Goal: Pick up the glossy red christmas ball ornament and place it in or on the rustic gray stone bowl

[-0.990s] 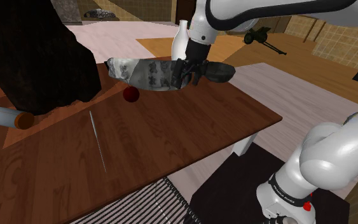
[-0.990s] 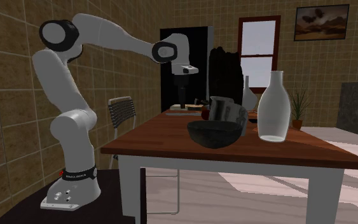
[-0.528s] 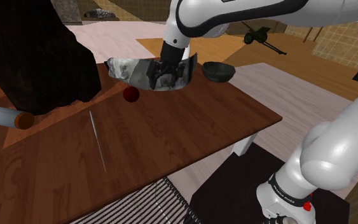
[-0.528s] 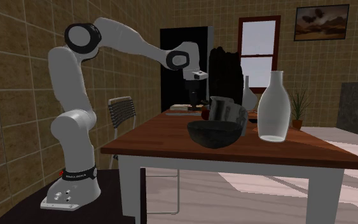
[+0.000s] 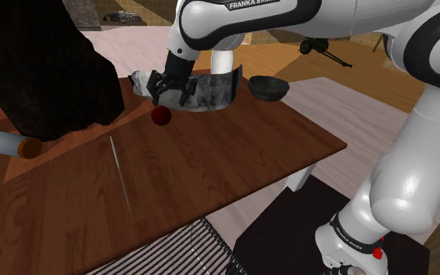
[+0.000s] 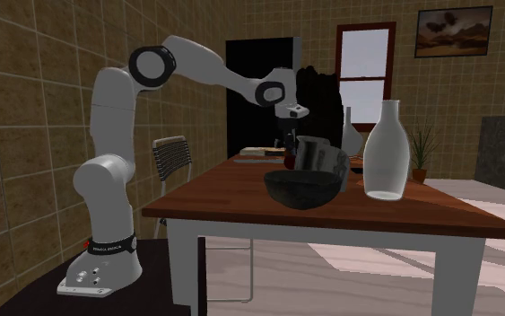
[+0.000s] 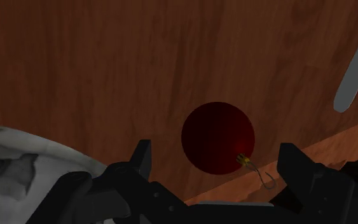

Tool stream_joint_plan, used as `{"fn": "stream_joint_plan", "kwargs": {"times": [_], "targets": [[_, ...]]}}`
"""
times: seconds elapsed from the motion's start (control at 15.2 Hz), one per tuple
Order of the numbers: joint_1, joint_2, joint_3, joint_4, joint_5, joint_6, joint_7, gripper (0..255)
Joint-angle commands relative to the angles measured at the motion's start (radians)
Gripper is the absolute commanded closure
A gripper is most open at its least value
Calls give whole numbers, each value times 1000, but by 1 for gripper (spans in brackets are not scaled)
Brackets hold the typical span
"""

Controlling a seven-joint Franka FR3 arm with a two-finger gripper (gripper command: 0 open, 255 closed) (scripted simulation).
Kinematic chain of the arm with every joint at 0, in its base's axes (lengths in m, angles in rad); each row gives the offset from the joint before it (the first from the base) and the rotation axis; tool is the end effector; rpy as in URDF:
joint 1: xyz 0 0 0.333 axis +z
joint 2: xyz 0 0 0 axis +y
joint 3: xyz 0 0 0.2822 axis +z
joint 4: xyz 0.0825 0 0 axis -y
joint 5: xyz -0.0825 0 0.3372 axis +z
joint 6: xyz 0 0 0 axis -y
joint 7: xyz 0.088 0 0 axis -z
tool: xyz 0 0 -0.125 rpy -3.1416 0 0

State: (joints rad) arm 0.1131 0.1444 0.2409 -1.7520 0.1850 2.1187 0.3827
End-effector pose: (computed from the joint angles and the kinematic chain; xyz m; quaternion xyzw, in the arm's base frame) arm 0.5435 0.2062 0.4718 -0.9870 0.0562 -0.0682 0.1342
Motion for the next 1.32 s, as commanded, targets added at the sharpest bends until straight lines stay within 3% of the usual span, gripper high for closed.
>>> {"fn": "stream_joint_plan", "kwargs": {"times": [0.0,0.4,0.92,0.99,1.25], "targets": [[5,21,2,12,-3,15,9,0],[16,64,6,-17,-11,88,13,0],[16,64,6,-17,-11,88,13,0],[16,64,6,-16,-11,88,13,255],[16,62,6,-21,-10,91,12,255]]}}
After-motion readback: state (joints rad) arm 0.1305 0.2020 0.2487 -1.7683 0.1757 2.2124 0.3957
